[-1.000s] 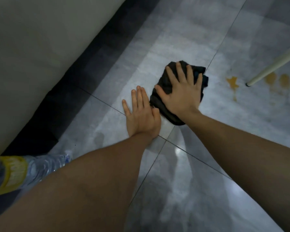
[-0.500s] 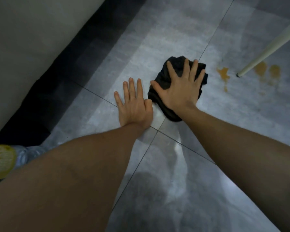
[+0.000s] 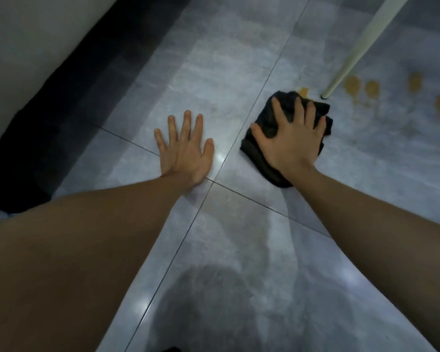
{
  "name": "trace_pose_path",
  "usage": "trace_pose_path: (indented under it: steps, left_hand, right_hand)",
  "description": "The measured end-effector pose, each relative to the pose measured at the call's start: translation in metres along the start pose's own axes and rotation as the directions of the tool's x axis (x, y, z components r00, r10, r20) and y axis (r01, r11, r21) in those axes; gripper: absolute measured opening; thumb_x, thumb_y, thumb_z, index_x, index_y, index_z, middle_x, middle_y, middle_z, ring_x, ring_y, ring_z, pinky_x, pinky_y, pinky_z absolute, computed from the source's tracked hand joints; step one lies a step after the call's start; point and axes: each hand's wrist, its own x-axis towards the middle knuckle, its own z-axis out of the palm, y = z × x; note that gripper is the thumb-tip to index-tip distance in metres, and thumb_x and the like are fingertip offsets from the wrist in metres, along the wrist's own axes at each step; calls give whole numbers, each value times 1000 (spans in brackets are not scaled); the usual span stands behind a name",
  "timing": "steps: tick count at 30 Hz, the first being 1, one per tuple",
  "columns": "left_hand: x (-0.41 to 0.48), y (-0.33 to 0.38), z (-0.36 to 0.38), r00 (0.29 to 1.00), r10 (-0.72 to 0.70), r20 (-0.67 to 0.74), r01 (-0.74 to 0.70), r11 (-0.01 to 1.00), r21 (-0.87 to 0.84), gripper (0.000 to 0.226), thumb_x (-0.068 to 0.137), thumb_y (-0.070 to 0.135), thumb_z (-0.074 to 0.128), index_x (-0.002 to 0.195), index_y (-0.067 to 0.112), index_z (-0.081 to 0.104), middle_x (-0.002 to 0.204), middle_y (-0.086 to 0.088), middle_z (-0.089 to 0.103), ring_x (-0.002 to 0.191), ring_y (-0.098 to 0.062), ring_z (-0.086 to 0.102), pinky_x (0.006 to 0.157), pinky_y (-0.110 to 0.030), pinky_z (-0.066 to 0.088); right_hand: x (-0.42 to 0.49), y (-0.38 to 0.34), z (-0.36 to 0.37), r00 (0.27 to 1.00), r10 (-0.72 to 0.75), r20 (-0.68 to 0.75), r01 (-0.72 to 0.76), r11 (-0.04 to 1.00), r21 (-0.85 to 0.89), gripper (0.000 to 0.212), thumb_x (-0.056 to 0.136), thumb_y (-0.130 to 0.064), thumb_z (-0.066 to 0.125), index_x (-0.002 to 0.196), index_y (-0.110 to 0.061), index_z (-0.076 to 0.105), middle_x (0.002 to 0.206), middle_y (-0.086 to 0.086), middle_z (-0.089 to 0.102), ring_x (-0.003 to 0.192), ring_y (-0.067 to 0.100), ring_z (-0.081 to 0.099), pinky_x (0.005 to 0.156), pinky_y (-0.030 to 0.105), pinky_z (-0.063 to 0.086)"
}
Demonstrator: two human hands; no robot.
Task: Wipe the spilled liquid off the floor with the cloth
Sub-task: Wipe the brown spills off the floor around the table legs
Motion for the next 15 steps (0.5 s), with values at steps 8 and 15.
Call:
trace_pose_path:
  steps: [8,15]
  left_hand:
    - [10,39,6,997,-76,-21,76,997,-5,60,106,50,7,162,35,-7,171,2,-12,155,-40,-15,121,-64,-9]
    - [42,58,-5,997,-71,16,72,996,-58,66,103,55,15,163,35,-4,171,2,-12,154,-39,-17,121,-64,-11]
  right_hand:
    - [-41,0,4,989,-149,-18,149,988,27,74,94,-77,31,158,-41,34,168,11,28,155,37,19,124,62,12]
    - [19,2,2,999,-17,29,18,1000,-23,81,93,-78,26,162,-35,24,169,17,23,156,37,16,125,60,9]
